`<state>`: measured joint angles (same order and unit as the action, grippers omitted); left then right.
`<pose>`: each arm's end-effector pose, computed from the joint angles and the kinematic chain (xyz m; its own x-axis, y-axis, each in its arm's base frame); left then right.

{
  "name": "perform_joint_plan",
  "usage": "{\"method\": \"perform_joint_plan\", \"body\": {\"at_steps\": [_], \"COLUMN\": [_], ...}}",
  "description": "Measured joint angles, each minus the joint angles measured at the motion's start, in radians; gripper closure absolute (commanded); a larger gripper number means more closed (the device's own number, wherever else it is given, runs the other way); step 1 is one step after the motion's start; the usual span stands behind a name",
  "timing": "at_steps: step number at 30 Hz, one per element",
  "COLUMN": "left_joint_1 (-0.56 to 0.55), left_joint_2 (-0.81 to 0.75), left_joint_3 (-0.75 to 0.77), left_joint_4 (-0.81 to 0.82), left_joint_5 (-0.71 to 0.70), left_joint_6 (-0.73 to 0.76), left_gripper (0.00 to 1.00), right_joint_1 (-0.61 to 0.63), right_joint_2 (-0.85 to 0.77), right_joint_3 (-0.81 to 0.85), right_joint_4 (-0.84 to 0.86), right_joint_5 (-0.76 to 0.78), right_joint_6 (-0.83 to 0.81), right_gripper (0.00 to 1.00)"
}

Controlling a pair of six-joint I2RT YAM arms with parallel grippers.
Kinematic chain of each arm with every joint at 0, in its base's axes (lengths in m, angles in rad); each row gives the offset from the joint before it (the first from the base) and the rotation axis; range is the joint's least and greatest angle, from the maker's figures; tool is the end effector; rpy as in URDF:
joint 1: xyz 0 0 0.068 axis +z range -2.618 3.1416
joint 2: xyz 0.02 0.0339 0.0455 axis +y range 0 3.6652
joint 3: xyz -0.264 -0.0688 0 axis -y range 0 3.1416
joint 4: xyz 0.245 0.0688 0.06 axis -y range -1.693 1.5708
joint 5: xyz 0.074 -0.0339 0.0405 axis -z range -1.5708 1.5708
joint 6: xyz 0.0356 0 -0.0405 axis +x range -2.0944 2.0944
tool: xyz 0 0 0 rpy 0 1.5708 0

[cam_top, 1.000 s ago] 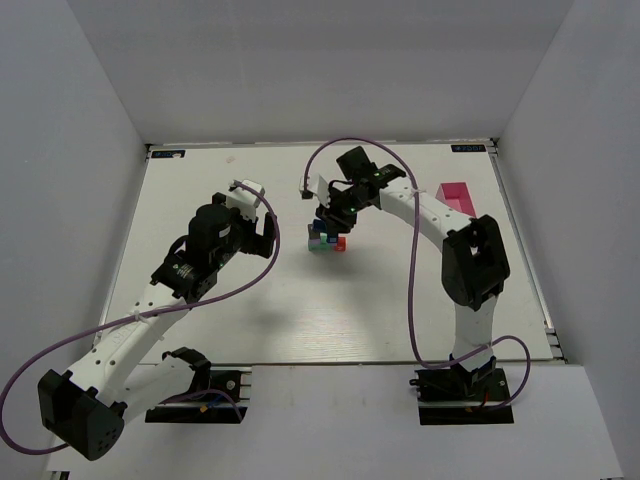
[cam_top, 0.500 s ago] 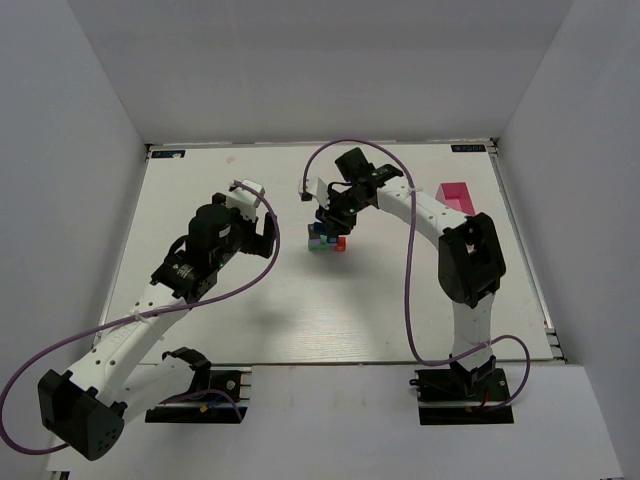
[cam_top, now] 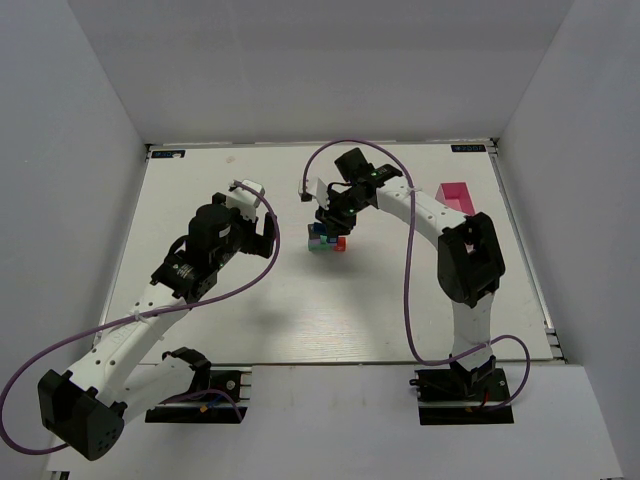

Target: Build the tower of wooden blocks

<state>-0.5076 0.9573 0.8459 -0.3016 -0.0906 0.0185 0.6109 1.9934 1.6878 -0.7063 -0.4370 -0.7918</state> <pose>0.1924 -0.1034 0.3178 -0.3431 0.2119 -0.9151 0.4181 0.9068 0.0533 0.3488 0.2626 0.2477 0.0127 -0.7782 -0.6279 -0.9885 0.0849 -0.1252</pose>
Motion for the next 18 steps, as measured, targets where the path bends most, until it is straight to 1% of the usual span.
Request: {"method": "perform_joint_plan", "body": {"at_steps": [18], "left_joint_1": [0.000], "left_joint_2": [0.000], "left_joint_3": [0.000], "left_joint_4": [0.000], "left_joint_5": [0.000], "left_joint_6": [0.000], "left_gripper": [0.00], "right_joint_1": [0.000], "right_joint_2": [0.007], "right_joint_3": [0.000], "right_joint_4": [0.000], "right_joint_5": [0.000], "right_joint_6": [0.000], "right_gripper": [0.97]}}
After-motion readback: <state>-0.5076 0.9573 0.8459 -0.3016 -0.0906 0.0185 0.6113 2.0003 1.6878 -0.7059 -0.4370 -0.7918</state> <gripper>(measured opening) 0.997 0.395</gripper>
